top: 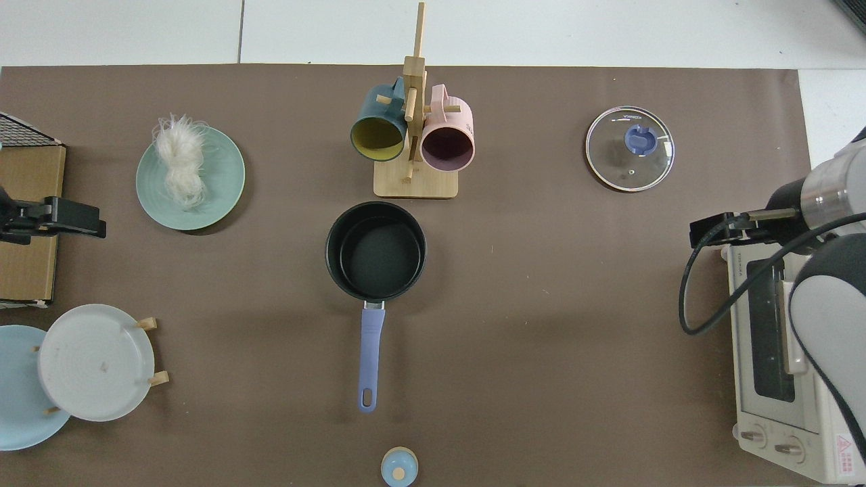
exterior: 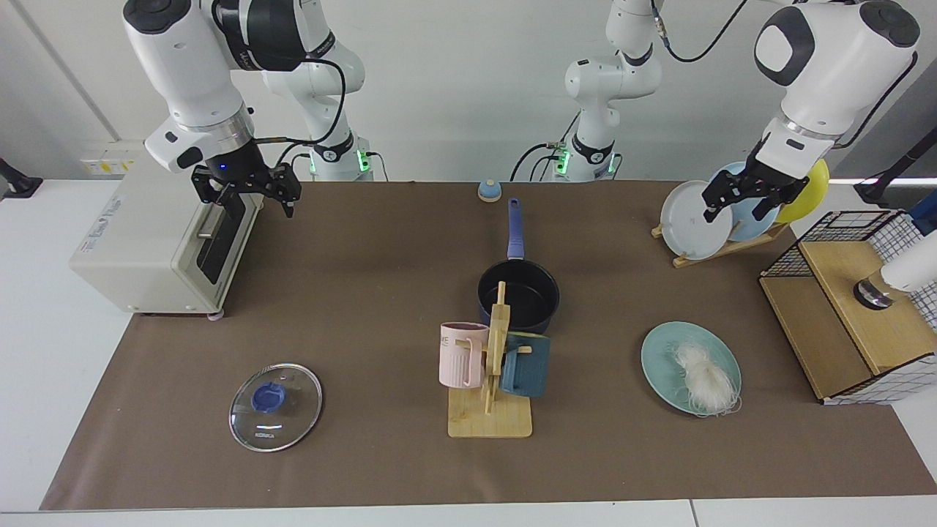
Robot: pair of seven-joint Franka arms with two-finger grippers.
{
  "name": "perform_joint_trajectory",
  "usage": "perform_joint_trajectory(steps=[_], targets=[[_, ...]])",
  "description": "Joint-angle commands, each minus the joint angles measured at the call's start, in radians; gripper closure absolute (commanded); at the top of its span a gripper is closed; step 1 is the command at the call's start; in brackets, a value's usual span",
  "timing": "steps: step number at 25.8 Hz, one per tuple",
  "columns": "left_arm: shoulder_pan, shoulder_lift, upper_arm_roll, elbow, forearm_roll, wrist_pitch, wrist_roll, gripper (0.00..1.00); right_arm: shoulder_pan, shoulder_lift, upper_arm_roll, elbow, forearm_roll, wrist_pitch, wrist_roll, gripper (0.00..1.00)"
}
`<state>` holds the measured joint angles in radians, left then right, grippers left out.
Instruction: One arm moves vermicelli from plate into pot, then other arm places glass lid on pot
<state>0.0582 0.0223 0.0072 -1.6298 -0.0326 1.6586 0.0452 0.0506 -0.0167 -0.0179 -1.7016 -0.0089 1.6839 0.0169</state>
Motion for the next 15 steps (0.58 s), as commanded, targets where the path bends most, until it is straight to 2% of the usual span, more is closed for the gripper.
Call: perform_joint_trajectory(steps=[1, 15], targets=[[-0.006, -0.035, 0.005, -0.044, 0.014, 0.015, -0.008, 0.00, -0.014, -0.002, 0.004, 0.000, 0.021, -0.003, -0.034, 0.00], [-0.009, -0.030, -0.009, -0.039, 0.011, 0.026, -0.004, 0.00, -0.014, -0.002, 0.006, 0.000, 0.021, -0.003, -0.034, 0.00]])
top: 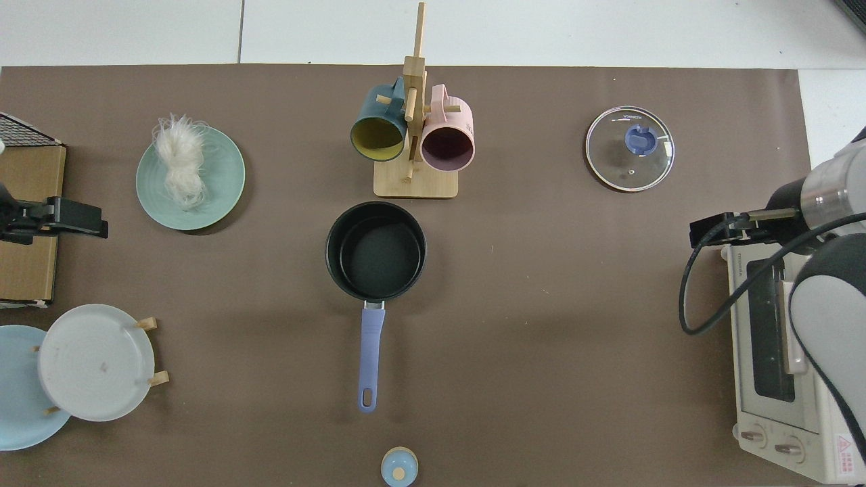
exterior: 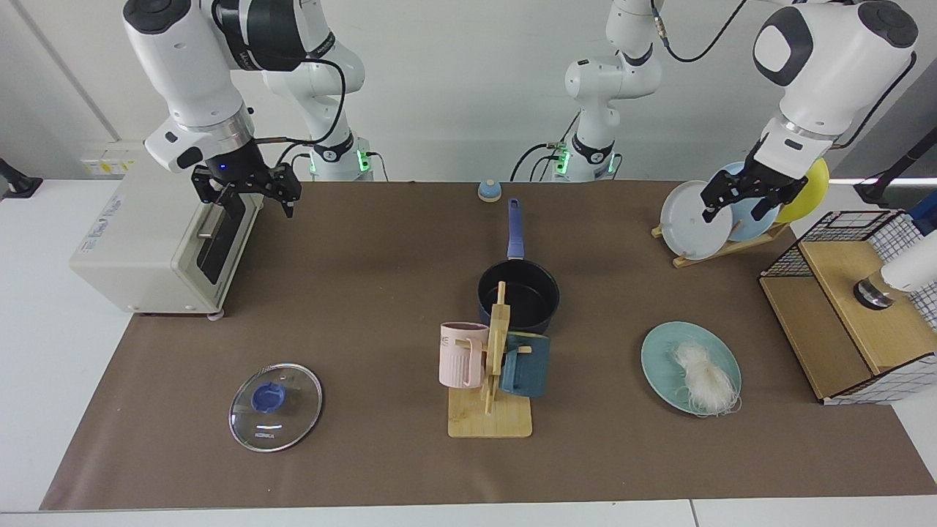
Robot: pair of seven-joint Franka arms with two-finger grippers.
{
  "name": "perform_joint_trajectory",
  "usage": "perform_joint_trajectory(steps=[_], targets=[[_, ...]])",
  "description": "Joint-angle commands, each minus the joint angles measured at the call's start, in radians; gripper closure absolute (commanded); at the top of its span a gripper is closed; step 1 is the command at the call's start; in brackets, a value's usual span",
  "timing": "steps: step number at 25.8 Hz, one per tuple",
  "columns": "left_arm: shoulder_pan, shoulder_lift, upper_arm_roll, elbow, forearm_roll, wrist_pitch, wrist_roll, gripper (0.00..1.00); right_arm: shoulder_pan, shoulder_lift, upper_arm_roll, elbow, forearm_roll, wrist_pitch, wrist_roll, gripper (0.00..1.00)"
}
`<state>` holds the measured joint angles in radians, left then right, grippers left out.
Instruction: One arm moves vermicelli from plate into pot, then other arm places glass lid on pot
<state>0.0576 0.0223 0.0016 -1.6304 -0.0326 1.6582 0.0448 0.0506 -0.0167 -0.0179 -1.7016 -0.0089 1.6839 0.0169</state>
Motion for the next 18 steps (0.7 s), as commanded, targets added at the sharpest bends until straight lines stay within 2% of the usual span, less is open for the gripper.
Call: perform_joint_trajectory(steps=[1, 8, 18], targets=[[-0.009, -0.028, -0.003, -0.037, 0.013, 0.028, -0.011, 0.00, -0.014, -0.002, 0.006, 0.000, 0.021, -0.003, -0.034, 0.00], [-0.009, -0.033, -0.003, -0.029, 0.017, 0.009, -0.014, 0.00, -0.018, 0.000, 0.004, 0.002, 0.021, -0.001, -0.035, 0.00], [-0.010, -0.025, -0.003, -0.028, 0.020, 0.060, -0.006, 0.00, -0.028, 0.014, 0.004, 0.017, 0.024, 0.011, -0.035, 0.00]])
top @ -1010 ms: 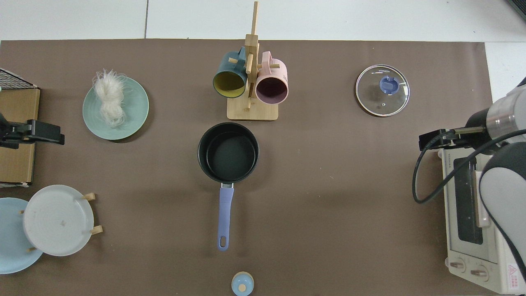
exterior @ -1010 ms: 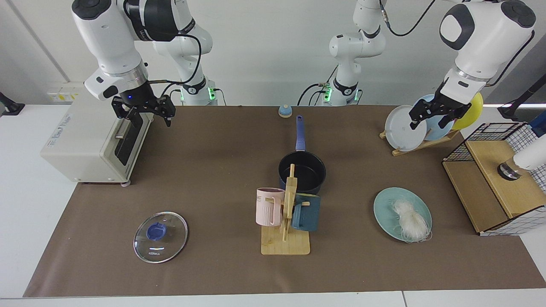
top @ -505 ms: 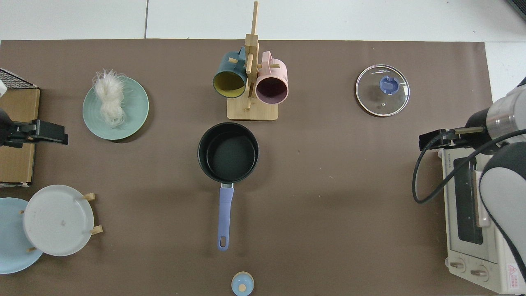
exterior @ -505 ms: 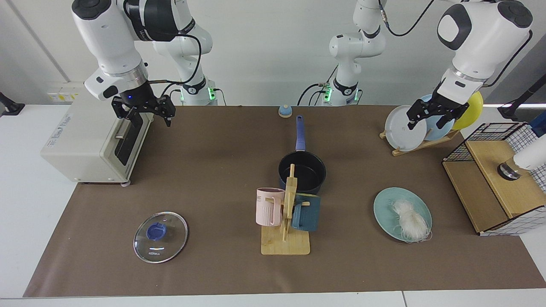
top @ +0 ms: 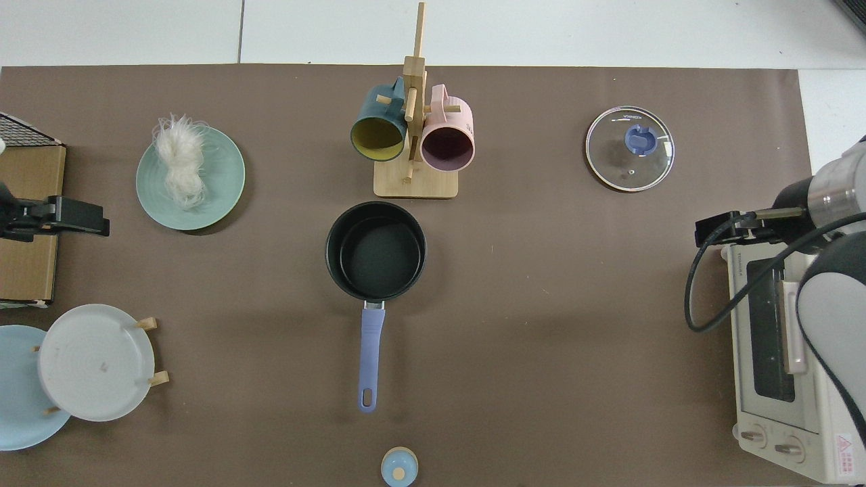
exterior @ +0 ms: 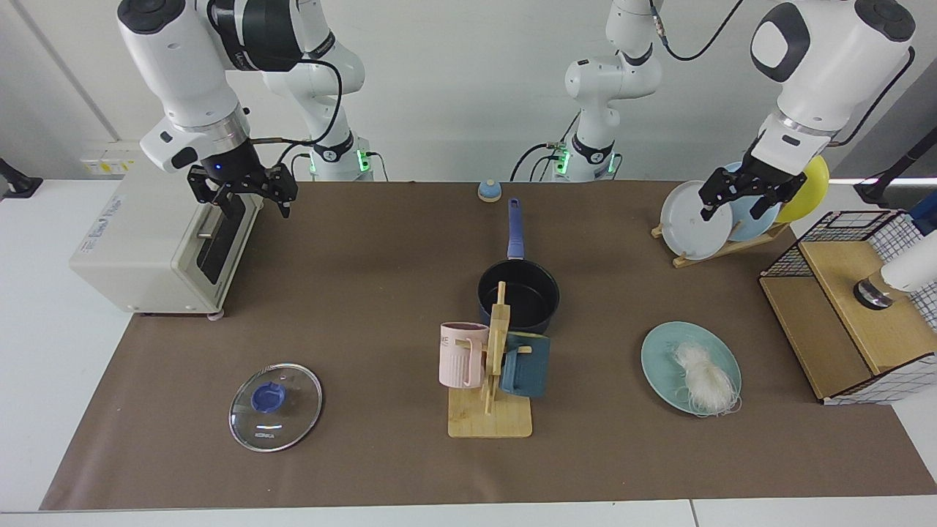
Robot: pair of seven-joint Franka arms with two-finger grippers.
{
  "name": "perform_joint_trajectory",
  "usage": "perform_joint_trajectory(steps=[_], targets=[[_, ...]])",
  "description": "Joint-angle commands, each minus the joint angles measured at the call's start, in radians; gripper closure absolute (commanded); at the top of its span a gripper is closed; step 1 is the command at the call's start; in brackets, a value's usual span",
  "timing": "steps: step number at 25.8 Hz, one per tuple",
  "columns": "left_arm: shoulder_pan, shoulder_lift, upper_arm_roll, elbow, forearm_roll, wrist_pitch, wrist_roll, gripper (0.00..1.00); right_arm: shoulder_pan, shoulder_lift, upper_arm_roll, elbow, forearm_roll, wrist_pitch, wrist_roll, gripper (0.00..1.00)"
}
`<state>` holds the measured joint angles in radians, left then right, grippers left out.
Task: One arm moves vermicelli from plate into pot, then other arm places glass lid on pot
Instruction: 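Reach the left gripper to the vermicelli while the right gripper reaches the lid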
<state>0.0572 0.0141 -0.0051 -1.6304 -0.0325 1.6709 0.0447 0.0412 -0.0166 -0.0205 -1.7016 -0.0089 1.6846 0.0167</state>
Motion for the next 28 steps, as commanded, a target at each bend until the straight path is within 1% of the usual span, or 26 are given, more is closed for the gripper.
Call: perform_joint_trajectory(steps=[1, 3, 5, 7, 10, 13, 16, 17, 19, 21, 23, 26, 28], targets=[[-0.010, -0.014, 0.004, -0.025, 0.022, 0.050, -0.006, 0.00, -0.018, 0.017, 0.007, 0.026, 0.024, 0.010, -0.034, 0.00], [-0.010, -0.002, 0.004, -0.002, 0.025, 0.049, -0.003, 0.00, -0.017, 0.032, 0.007, 0.051, 0.024, 0.007, -0.034, 0.00], [-0.010, 0.027, 0.010, 0.027, 0.019, 0.049, -0.003, 0.00, -0.015, 0.056, 0.008, 0.095, 0.026, -0.002, -0.034, 0.00], [-0.008, 0.076, 0.013, 0.078, 0.013, 0.052, -0.003, 0.00, -0.009, 0.087, 0.007, 0.146, 0.023, -0.016, -0.032, 0.00], [-0.008, 0.177, 0.013, 0.173, 0.017, 0.065, 0.000, 0.00, -0.011, 0.153, 0.007, 0.219, 0.012, -0.039, -0.032, 0.00], [-0.007, 0.286, 0.011, 0.245, 0.020, 0.125, -0.008, 0.00, -0.015, 0.272, 0.005, 0.360, 0.006, -0.045, -0.031, 0.01], [0.001, 0.313, 0.019, 0.235, 0.006, 0.245, -0.008, 0.00, -0.026, 0.415, 0.007, 0.523, 0.007, -0.049, -0.032, 0.01], [0.004, 0.323, 0.019, 0.233, 0.008, 0.266, -0.009, 0.00, -0.026, 0.461, 0.008, 0.561, 0.007, -0.051, -0.032, 0.01], [0.007, 0.375, 0.017, 0.245, 0.010, 0.309, -0.020, 0.00, -0.024, 0.548, 0.007, 0.653, 0.006, -0.048, -0.032, 0.01], [0.006, 0.411, 0.017, 0.248, 0.010, 0.370, -0.040, 0.00, -0.026, 0.618, 0.008, 0.720, 0.006, -0.037, -0.034, 0.01], [0.006, 0.441, 0.017, 0.245, 0.010, 0.418, -0.046, 0.00, -0.026, 0.677, 0.008, 0.763, 0.006, -0.014, -0.034, 0.01], [0.006, 0.477, 0.014, 0.239, 0.010, 0.431, -0.058, 0.00, -0.026, 0.733, 0.008, 0.770, 0.006, 0.050, -0.035, 0.01], [0.006, 0.516, 0.007, 0.238, 0.017, 0.463, -0.113, 0.00, -0.026, 0.771, 0.008, 0.773, 0.006, 0.095, -0.034, 0.01]])
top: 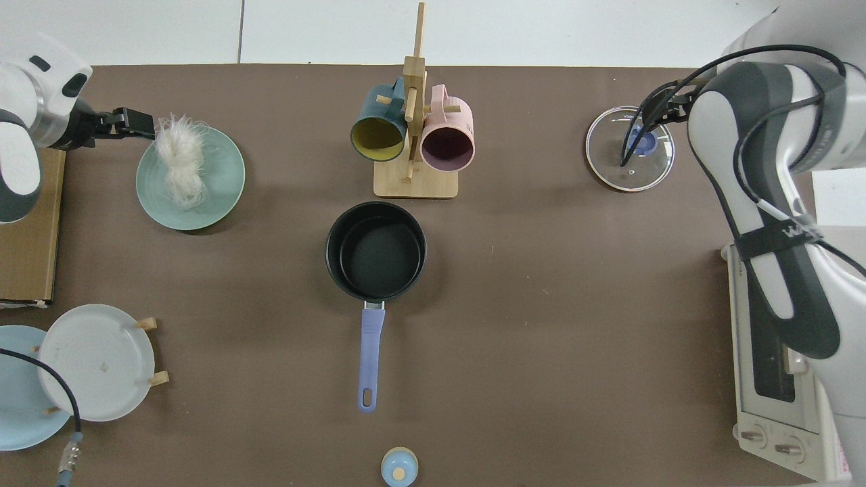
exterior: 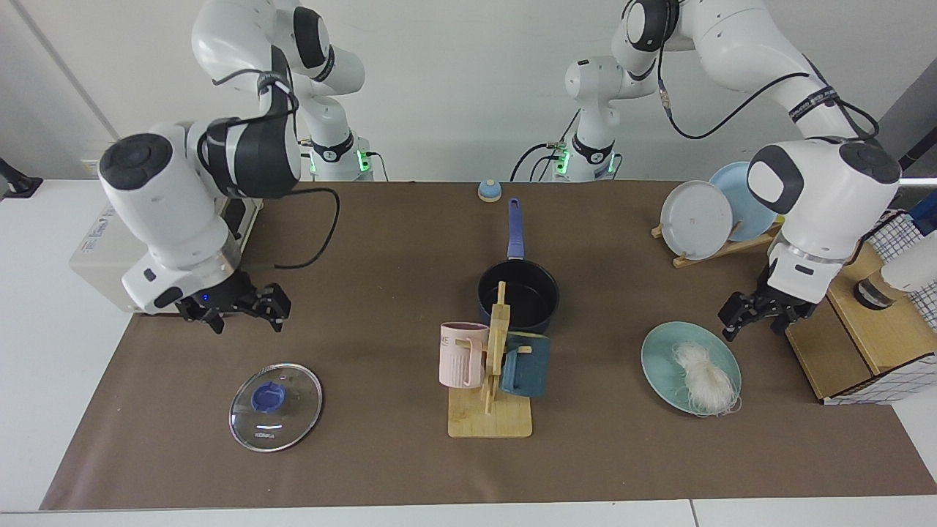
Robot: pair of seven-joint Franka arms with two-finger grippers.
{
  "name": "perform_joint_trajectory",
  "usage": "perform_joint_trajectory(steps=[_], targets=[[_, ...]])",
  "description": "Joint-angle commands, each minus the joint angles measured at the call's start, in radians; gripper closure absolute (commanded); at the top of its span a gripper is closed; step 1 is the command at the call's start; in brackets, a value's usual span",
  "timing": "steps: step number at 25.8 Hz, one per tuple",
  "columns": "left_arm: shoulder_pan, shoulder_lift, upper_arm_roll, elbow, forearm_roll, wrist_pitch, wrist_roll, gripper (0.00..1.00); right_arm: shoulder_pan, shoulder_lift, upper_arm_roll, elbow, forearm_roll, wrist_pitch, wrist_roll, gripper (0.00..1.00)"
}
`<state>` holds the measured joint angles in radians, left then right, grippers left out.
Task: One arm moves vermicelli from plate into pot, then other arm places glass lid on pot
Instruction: 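Reach the left gripper to the vermicelli while the right gripper reaches the lid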
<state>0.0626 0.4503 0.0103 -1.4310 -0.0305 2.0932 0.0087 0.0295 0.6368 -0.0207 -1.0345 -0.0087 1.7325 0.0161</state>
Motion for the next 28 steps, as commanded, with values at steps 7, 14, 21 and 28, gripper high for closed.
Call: perform_joint_trajectory(steps=[7, 14, 21, 28], targets=[[-0.003, 0.126, -0.013, 0.015, 0.021, 0.134, -0.124, 0.00, -0.017, 0.224, 0.008, 0.111, 0.006, 0.163, -0.042, 0.01], [-0.009, 0.162, -0.015, -0.014, 0.012, 0.189, -0.174, 0.00, -0.034, 0.268, 0.011, 0.110, 0.009, 0.194, -0.042, 0.01], [-0.014, 0.188, -0.026, -0.035, 0.009, 0.231, -0.174, 0.00, -0.034, 0.262, 0.008, 0.102, 0.015, 0.191, -0.041, 0.01], [-0.014, 0.192, -0.035, -0.052, 0.021, 0.208, -0.159, 0.22, -0.042, 0.264, 0.015, 0.090, 0.018, 0.182, -0.041, 0.01]])
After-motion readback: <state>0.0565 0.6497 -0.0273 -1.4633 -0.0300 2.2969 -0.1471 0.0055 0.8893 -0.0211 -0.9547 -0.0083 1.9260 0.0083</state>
